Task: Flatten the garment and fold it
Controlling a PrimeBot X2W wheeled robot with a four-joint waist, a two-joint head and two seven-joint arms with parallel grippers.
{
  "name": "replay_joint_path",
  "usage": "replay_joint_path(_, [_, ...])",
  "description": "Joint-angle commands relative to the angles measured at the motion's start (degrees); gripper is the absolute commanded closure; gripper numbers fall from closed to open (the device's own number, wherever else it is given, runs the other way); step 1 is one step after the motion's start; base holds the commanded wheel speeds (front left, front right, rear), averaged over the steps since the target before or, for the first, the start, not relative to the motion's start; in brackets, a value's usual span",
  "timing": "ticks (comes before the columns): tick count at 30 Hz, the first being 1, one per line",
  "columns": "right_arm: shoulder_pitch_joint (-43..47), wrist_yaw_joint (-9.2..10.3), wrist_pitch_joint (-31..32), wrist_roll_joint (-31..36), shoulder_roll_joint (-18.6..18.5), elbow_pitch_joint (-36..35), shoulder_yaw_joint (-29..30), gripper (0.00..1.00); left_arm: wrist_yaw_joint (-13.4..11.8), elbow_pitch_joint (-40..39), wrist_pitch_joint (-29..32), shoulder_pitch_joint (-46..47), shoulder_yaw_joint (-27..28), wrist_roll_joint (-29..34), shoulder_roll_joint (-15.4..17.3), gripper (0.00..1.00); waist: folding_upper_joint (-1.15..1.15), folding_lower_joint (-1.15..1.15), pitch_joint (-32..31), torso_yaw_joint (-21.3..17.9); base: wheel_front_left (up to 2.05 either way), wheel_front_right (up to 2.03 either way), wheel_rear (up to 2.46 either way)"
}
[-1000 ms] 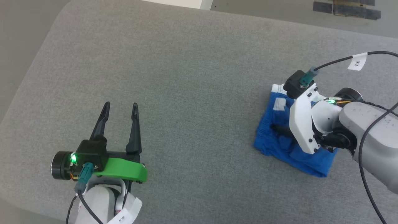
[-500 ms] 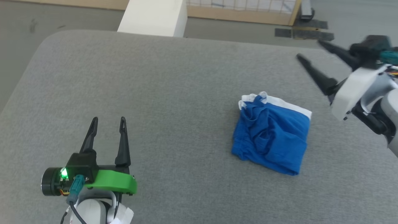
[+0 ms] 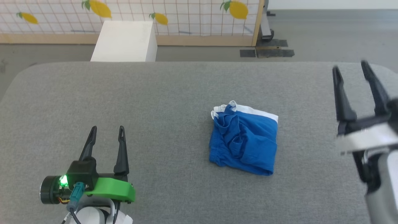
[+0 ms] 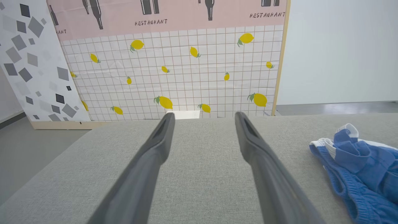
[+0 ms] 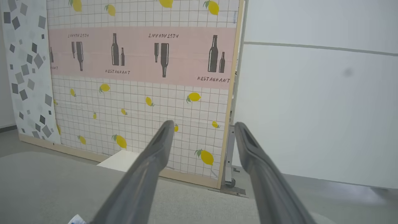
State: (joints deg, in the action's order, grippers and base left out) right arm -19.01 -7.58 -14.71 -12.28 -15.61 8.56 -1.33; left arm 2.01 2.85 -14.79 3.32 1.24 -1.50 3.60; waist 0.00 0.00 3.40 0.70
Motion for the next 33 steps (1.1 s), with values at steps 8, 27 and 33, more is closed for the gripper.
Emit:
replay_joint_path(8, [14.1,0.09,-0.3,5.3,10.0,-7.2,7.1,0.00,0.5,0.7,-0.2,-1.5,0.4,-0.3,0.2,0.00,0.00,0.00,-3.0,-0.5,0.00,0.00,0.00])
replay_joint_path(27, [23.4,0.09,-0.3,6.7,12.7,-7.8,7.4,0.00,0.3,1.3,-0.2,-4.4,1.2,-1.0,-0.2,0.00,0.00,0.00,-4.6,0.6,0.00,0.00,0.00])
replay_joint_path(33, [22.9,0.09,-0.3,7.1,12.7,-7.7,7.4,0.00,0.3,1.4,-0.2,-4.5,1.3,-1.0,-0.3,0.00,0.00,0.00,-4.9,0.7,0.00,0.00,0.00])
